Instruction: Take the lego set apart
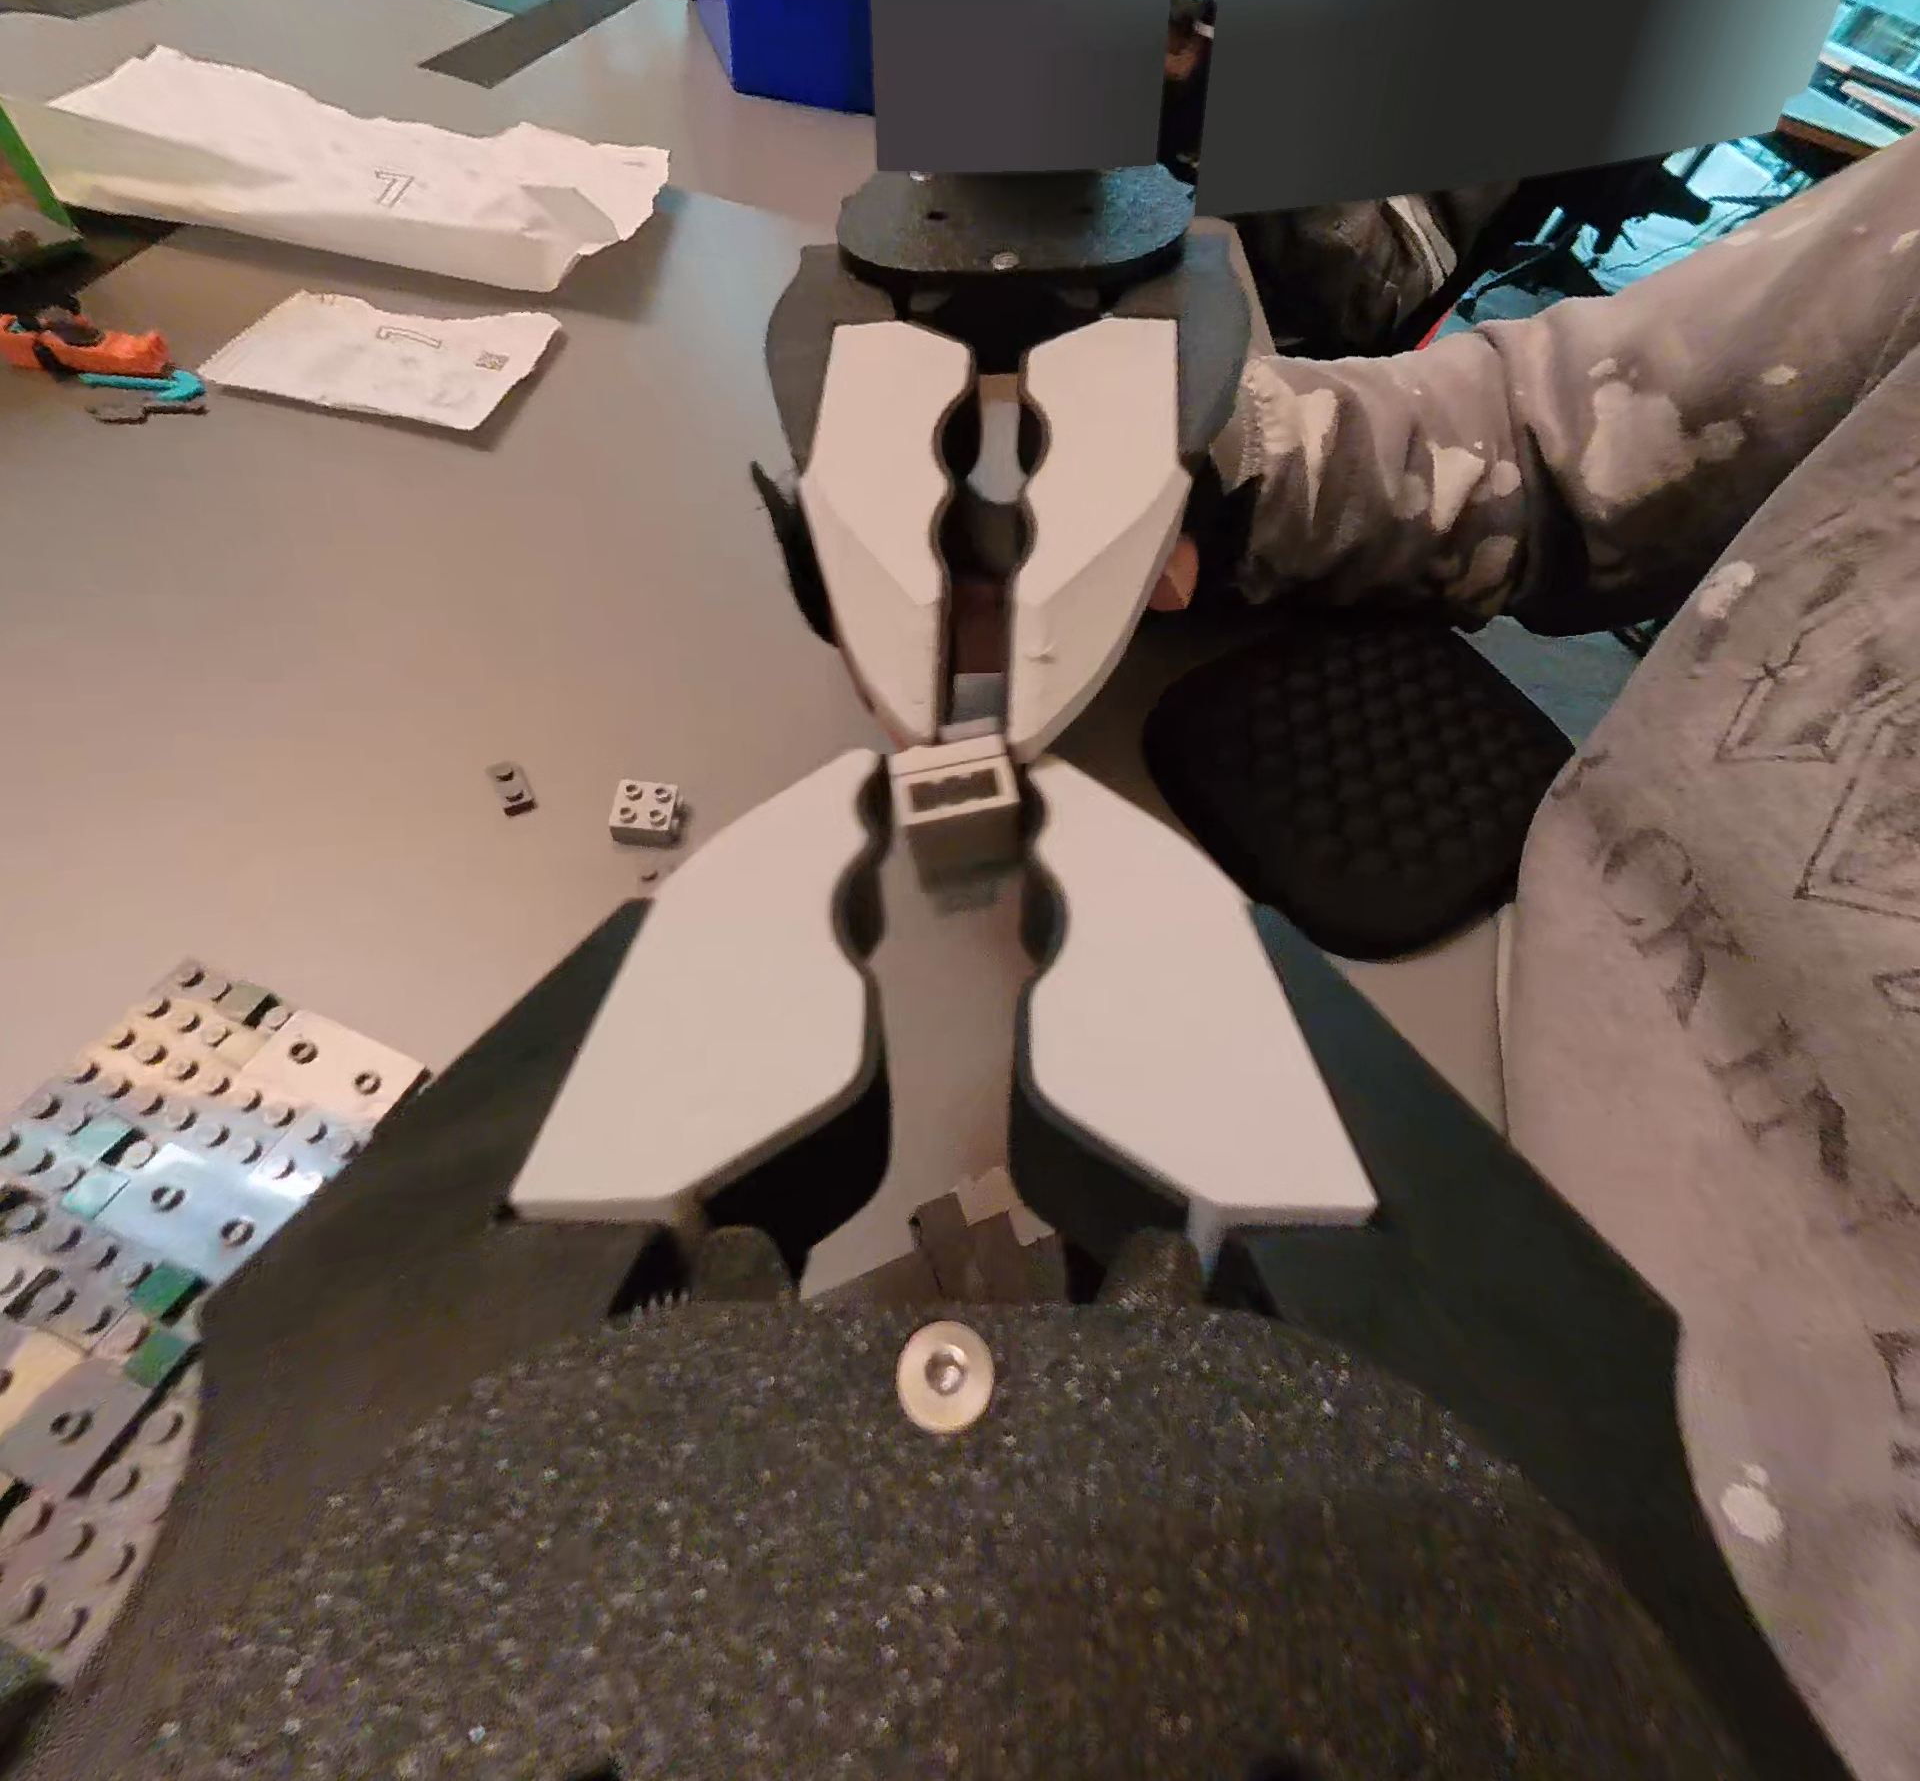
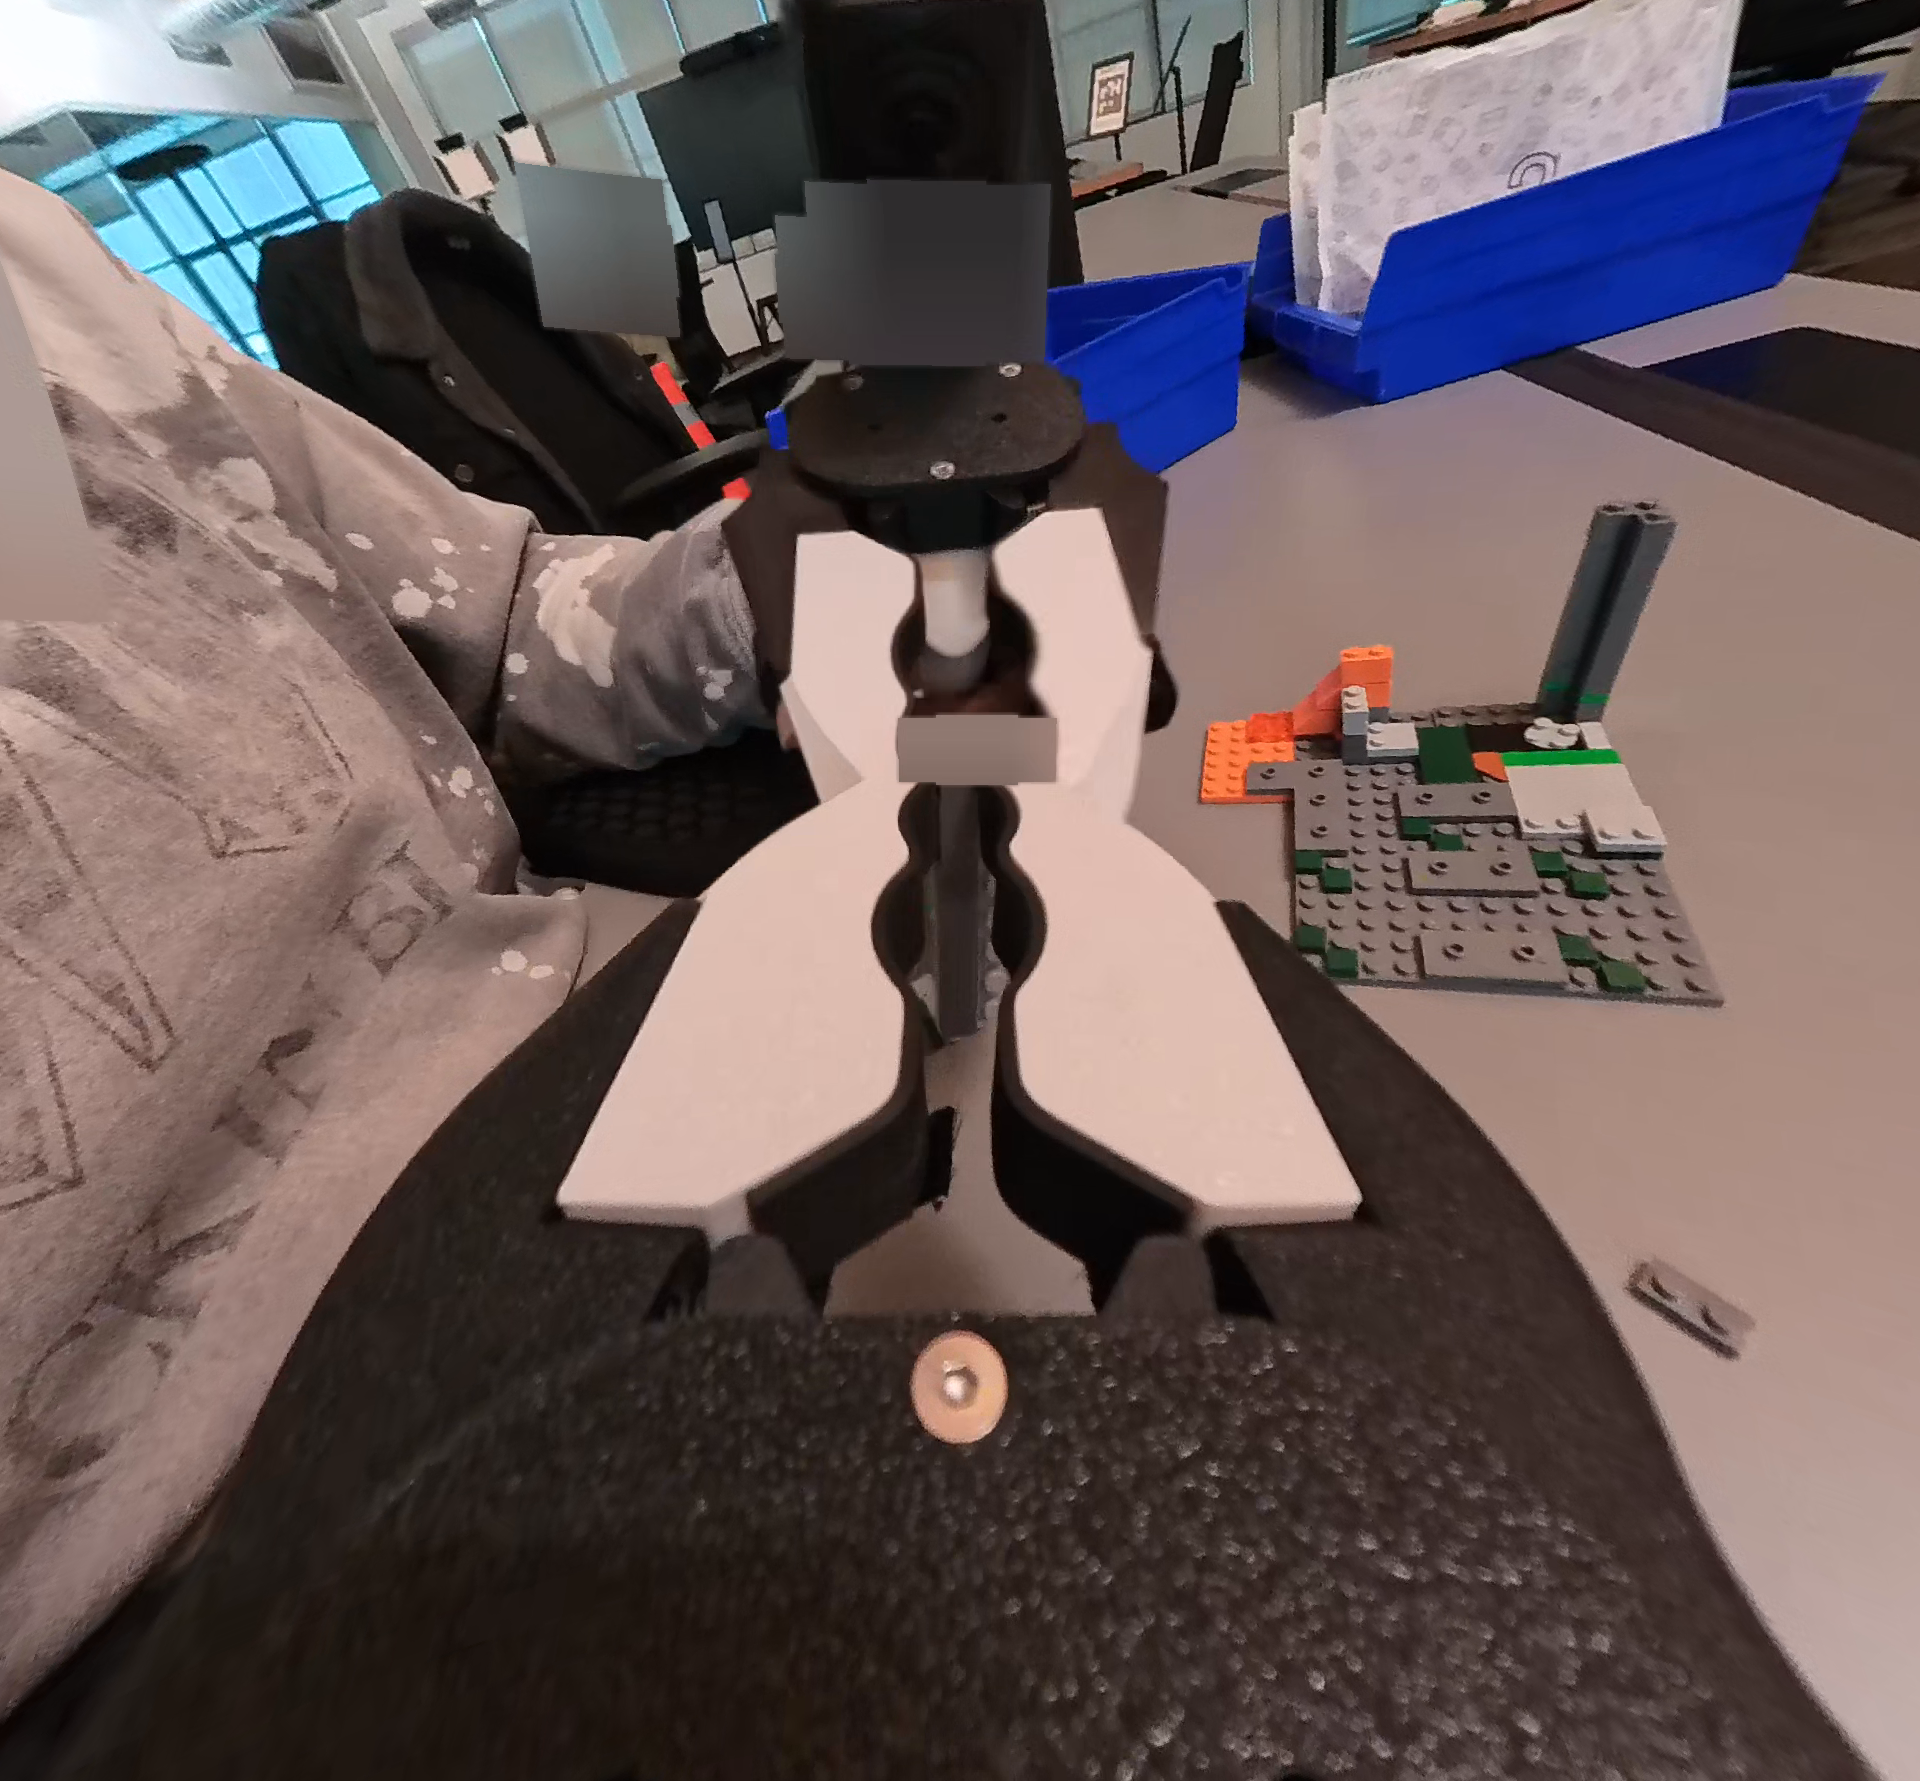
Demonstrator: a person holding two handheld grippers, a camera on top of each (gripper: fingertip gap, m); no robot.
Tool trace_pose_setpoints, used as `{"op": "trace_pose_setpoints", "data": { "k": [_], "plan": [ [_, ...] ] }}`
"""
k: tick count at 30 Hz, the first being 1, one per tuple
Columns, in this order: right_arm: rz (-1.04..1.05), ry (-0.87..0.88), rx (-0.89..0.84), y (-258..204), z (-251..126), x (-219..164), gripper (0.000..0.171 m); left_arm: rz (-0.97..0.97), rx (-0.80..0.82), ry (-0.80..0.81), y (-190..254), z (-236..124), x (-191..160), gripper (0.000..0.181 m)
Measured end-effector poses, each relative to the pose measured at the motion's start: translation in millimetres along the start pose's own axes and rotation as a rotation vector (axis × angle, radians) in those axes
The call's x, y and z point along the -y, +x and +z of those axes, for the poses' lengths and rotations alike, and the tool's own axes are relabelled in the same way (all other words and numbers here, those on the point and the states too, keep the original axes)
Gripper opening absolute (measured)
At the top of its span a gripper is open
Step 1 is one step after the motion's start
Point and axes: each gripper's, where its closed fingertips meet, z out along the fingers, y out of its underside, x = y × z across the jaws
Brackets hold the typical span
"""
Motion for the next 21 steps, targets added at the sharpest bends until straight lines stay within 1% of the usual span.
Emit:
{"op": "trace_pose_setpoints", "data": {
  "k": [2,5,7,10,12,14,17,21],
  "plan": [
    [-0.011,-0.003,-0.014,1,0,0,0.007,0.016,0.017,-0.007,-1,0,0,0.019],
    [-0.028,0.008,-0.021,0,-3,4,0.007,-0.027,-0.01,0.028,0,-3,5,0.018],
    [-0.044,0.022,-0.024,2,-10,10,0.014,-0.056,-0.037,0.058,-2,-8,7,0.018],
    [-0.066,-0.044,-0.032,7,-19,1,0.017,-0.169,-0.106,0.19,-6,-21,20,0.018],
    [-0.063,-0.11,0.008,1,-14,-13,0.017,-0.24,-0.143,0.278,-11,-30,29,0.018],
    [-0.061,-0.132,0.025,-3,-4,-21,0.017,-0.275,-0.17,0.325,-13,-35,33,0.018],
    [-0.054,-0.108,0.009,-2,6,-20,0.017,-0.255,-0.174,0.329,-10,-34,34,0.018],
    [-0.06,-0.096,-0.026,2,8,-17,0.016,-0.231,-0.161,0.341,-8,-33,37,0.018]
  ]
}}
